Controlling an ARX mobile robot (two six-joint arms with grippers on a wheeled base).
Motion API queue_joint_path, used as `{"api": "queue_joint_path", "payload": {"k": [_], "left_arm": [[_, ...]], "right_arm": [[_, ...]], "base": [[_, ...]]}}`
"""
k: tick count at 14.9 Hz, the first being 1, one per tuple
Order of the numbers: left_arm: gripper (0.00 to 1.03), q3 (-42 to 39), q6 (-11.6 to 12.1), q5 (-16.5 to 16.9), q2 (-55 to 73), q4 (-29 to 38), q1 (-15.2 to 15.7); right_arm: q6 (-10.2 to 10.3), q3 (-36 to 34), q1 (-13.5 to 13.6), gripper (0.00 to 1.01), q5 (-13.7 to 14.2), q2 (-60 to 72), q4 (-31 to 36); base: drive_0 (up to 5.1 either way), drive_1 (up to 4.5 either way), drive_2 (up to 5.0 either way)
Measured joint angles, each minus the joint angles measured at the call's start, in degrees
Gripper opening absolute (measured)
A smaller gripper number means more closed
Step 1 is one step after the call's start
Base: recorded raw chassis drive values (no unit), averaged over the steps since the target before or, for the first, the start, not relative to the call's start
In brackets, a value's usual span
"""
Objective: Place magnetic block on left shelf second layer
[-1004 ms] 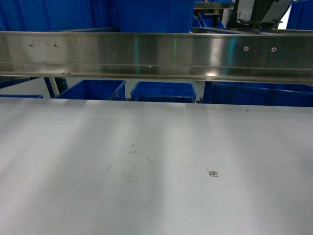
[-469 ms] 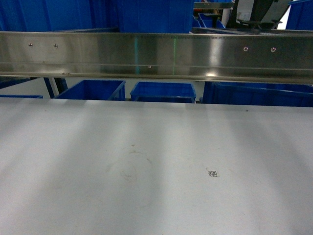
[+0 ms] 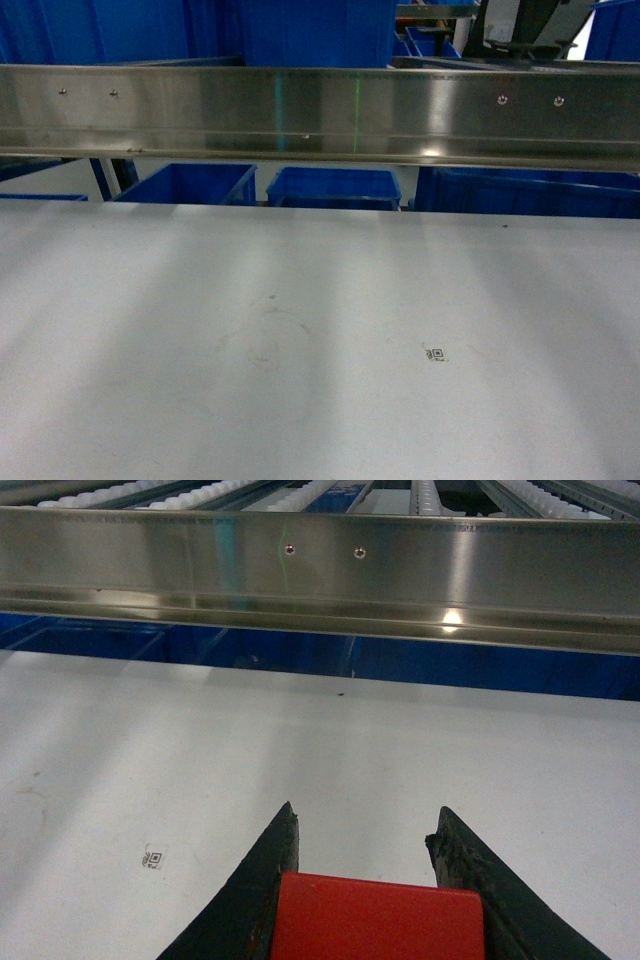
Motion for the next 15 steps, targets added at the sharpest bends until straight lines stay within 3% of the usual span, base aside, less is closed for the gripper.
{"api": "queue_joint_path", "payload": {"k": [15], "left_arm": [[0.98,0.0,0.0,0.0,0.0,-0.1,0.0]], "right_arm": [[-0.4,0.0,0.0,0.34,0.0,0.0,0.1]], "base": [[-0.3,0.17,0.2]]}}
